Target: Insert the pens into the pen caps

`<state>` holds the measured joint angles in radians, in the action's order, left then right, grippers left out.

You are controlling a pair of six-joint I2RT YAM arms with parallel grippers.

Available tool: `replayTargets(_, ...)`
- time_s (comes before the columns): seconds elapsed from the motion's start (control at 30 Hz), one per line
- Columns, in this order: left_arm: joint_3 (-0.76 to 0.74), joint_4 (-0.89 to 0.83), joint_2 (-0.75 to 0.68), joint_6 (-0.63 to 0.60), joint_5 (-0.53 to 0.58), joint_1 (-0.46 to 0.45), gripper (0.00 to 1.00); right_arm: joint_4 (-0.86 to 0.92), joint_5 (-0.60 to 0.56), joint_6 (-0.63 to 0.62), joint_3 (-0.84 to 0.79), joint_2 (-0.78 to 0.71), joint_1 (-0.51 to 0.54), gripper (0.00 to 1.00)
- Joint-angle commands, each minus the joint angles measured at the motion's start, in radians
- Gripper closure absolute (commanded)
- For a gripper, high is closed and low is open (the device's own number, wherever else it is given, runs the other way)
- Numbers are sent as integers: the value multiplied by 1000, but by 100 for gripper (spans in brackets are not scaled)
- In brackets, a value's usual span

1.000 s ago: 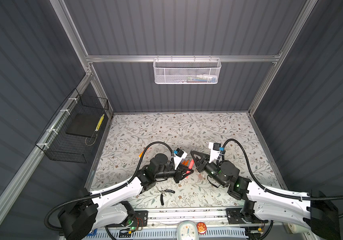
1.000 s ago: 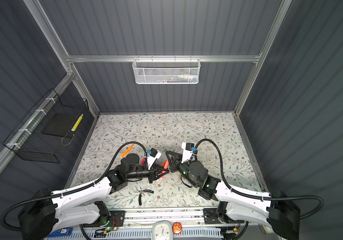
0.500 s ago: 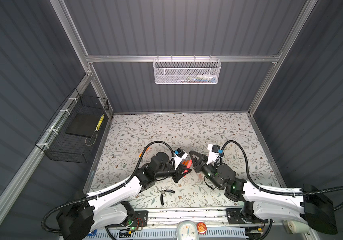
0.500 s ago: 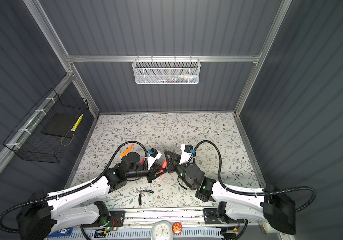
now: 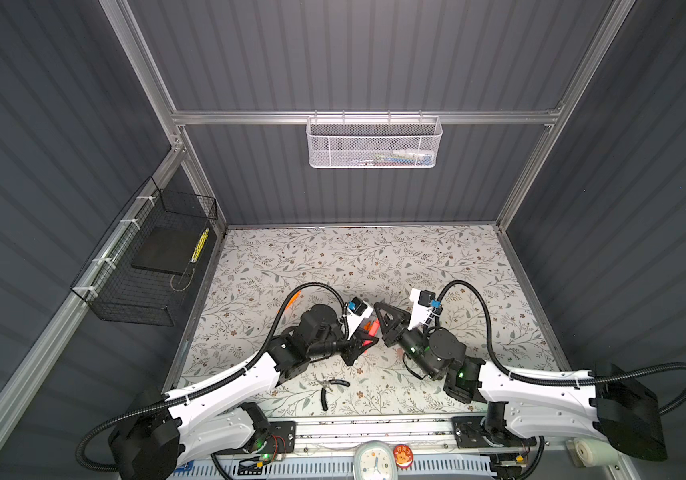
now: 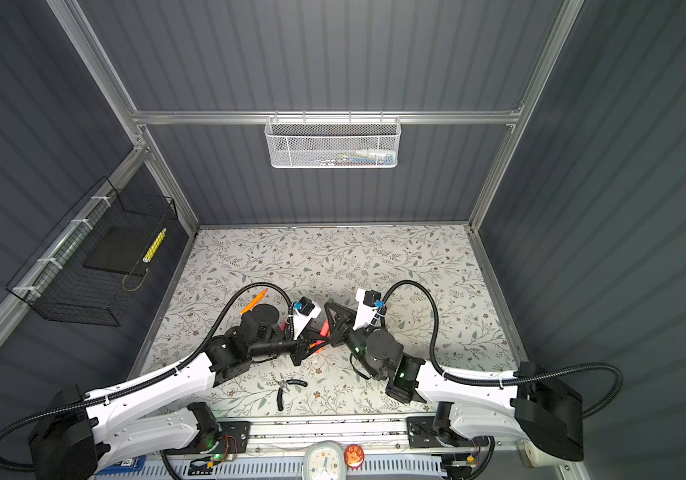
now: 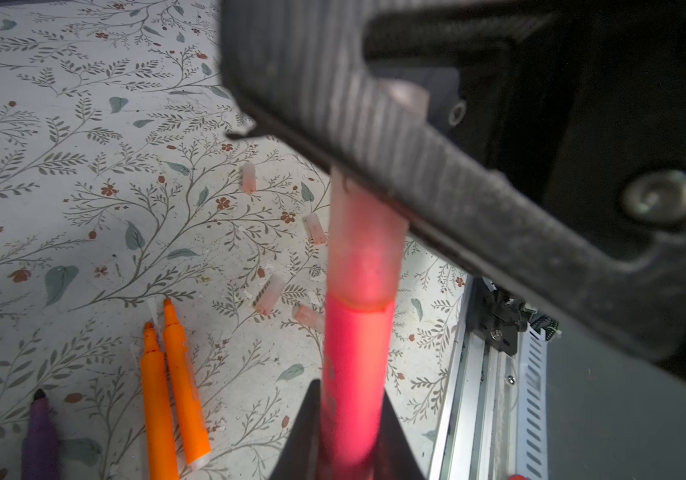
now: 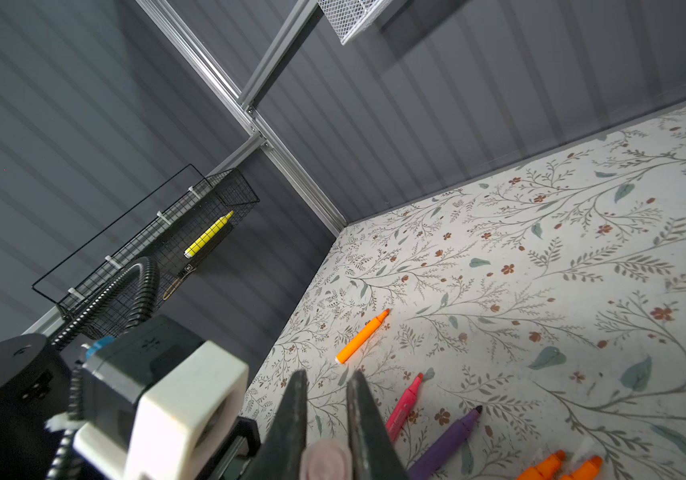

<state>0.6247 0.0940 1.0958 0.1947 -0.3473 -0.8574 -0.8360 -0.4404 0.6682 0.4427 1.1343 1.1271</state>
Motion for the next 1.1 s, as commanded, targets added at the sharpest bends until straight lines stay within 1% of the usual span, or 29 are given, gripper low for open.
replayTargets(0.0,95,325,-27,139,120,126,100,52,281,-16,-84,10,107,100)
replayTargets(0.13,83,362,-29,186,39,180,100,10,309,-41,-110,-8,115,100)
replayTargets(0.2,68,395,-31,213,-31,208,100,-5,323,-62,-126,-9,119,100)
replayTargets(0.3,37,454,-35,253,-95,242,100,-55,347,-87,-165,-53,123,100)
replayTargets(0.4,28,478,-38,267,-118,254,100,-132,378,-99,-205,-68,123,100)
replayTargets(0.5,36,463,-35,260,-115,258,100,-152,411,-111,-203,-71,131,100)
replayTargets(0.63,26,439,-45,226,-77,256,100,-56,350,-79,-141,-50,143,100)
replayTargets(0.7,31,416,-45,205,-61,254,100,-45,306,-44,-117,-32,144,100)
replayTargets(0.83,22,391,-45,153,-5,238,100,-8,285,-5,-52,-4,142,100)
replayTargets(0.9,6,391,-55,119,79,212,100,81,245,26,8,28,143,100)
replayTargets(0.97,1,381,-66,97,139,192,100,206,191,60,71,53,142,100)
replayTargets(1.07,22,326,-81,41,257,146,100,372,139,116,153,93,143,100)
